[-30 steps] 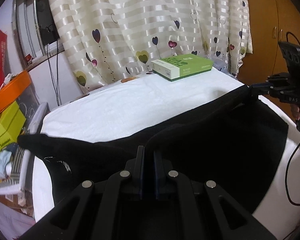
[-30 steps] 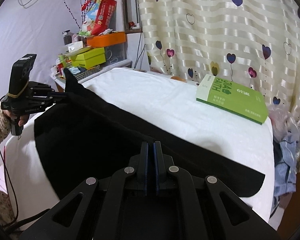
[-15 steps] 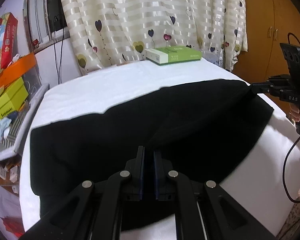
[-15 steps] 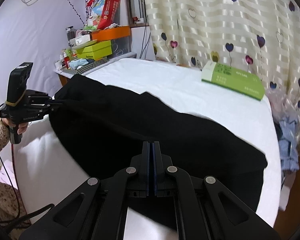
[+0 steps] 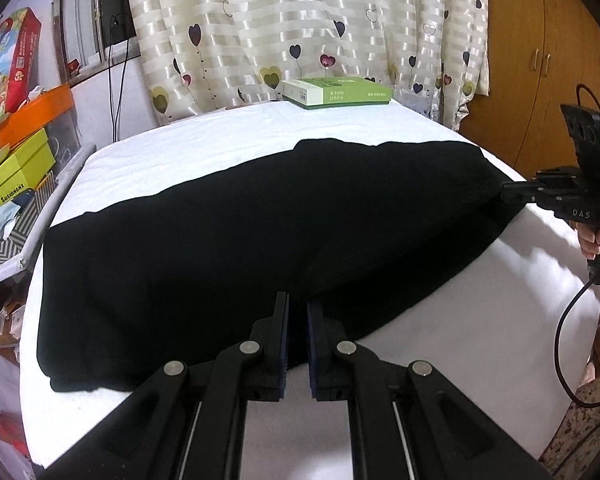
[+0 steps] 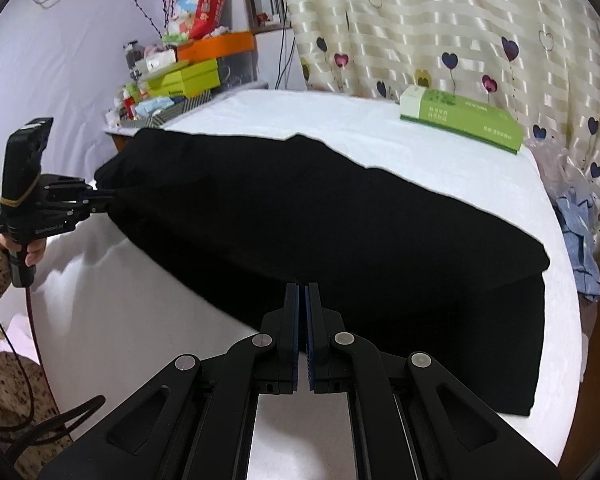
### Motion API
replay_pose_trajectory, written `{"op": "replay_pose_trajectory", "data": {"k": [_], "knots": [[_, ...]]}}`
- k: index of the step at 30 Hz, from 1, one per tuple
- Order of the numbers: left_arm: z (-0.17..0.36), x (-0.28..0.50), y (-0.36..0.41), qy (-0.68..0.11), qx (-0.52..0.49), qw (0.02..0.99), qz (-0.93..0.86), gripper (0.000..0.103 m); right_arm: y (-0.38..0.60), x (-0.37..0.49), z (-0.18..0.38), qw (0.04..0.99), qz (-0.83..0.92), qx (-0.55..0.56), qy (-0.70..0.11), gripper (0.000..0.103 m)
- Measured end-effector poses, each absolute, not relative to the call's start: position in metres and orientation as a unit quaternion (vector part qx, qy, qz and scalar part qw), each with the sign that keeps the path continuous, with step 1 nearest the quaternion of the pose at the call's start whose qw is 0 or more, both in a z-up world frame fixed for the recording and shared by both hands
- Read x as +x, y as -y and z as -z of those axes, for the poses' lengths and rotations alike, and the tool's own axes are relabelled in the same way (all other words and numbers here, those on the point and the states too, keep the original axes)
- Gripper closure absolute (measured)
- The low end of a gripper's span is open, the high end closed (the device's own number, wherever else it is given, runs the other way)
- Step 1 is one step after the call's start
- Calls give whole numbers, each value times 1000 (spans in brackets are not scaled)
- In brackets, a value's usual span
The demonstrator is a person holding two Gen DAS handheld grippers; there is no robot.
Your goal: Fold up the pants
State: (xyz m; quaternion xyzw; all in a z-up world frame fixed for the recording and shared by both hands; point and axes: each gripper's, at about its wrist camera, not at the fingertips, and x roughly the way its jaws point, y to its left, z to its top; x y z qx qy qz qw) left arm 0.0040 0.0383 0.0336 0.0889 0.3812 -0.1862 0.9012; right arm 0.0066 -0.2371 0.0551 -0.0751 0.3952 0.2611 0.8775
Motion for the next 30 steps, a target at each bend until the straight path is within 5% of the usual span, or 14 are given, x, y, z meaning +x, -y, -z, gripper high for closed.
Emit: {"op": "replay_pose_trajectory", "data": {"k": [17, 30], "knots": [[-21, -9, -38, -398, 89, 896, 177, 93, 259, -6, -44, 876, -242, -28, -416, 103], [-39, -27, -47, -389, 51, 899, 197, 91, 347, 26, -50, 890, -131, 123, -419, 101]]}}
